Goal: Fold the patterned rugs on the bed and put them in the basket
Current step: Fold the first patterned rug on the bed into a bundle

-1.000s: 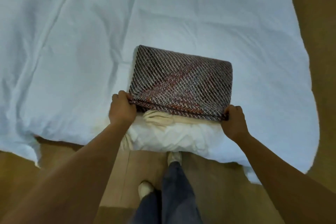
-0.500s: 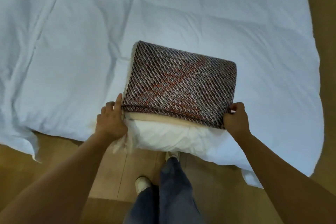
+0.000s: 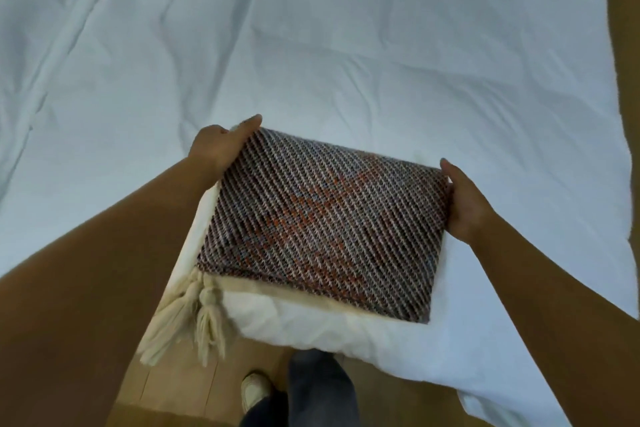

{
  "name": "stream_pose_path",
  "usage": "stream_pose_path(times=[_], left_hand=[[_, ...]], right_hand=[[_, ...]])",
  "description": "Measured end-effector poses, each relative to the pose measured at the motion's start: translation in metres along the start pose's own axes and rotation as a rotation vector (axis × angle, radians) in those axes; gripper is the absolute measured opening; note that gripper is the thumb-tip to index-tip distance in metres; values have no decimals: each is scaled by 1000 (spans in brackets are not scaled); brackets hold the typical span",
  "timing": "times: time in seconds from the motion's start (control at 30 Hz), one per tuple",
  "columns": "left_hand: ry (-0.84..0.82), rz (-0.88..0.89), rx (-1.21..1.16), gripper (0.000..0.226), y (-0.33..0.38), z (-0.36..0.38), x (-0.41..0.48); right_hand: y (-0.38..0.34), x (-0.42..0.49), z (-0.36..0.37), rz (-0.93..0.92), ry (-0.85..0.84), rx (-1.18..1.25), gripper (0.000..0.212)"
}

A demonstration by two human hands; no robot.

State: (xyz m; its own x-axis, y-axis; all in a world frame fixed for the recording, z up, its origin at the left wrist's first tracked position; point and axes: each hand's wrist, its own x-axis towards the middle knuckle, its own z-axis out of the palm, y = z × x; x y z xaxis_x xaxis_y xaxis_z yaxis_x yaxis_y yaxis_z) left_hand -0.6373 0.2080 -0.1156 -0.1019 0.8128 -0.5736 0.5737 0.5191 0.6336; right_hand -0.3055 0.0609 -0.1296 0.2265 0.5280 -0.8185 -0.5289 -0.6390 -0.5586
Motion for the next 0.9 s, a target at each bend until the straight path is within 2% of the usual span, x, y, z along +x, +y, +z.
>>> stream_pose_path(times=[0.1, 0.2, 0.27, 0.33, 0.43, 0.57, 0.63, 0.7, 0.73, 0.77, 0.83, 0.9], left_hand=[[-44, -86, 81, 102, 4, 10, 8], [50, -62, 335, 104, 4, 16, 12], [60, -90, 393, 106, 8, 17, 15], [-57, -205, 365, 109, 13, 15, 18], [-335, -370, 357, 106, 26, 10, 15], [-471, -477, 529, 108, 33, 0, 14], [-459, -384, 355, 92, 31, 1, 20], [-300, -296, 42, 67, 24, 2, 29], [-255, -313, -89, 56, 23, 3, 31], [-283, -356, -168, 49, 22, 3, 30], [-440, -434, -110, 46, 22, 3, 28], [-524, -456, -8, 45, 24, 0, 27]], right_hand=[[-5, 11, 5, 67, -40, -13, 48], [-6, 18, 0, 131, -99, -17, 49], [-8, 22, -2, 154, -152, -57, 47], [-9, 25, -3, 161, -180, -125, 43], [-6, 27, -3, 181, -149, -156, 43], [-4, 27, -5, 194, -142, -77, 30], [-4, 27, -5, 195, -140, -22, 25], [-3, 29, -5, 186, -146, 3, 28], [-3, 29, -6, 181, -152, 5, 32], [-2, 30, -6, 176, -158, 5, 34], [-3, 30, -7, 173, -162, 3, 36], [-5, 31, -6, 177, -153, 8, 36]])
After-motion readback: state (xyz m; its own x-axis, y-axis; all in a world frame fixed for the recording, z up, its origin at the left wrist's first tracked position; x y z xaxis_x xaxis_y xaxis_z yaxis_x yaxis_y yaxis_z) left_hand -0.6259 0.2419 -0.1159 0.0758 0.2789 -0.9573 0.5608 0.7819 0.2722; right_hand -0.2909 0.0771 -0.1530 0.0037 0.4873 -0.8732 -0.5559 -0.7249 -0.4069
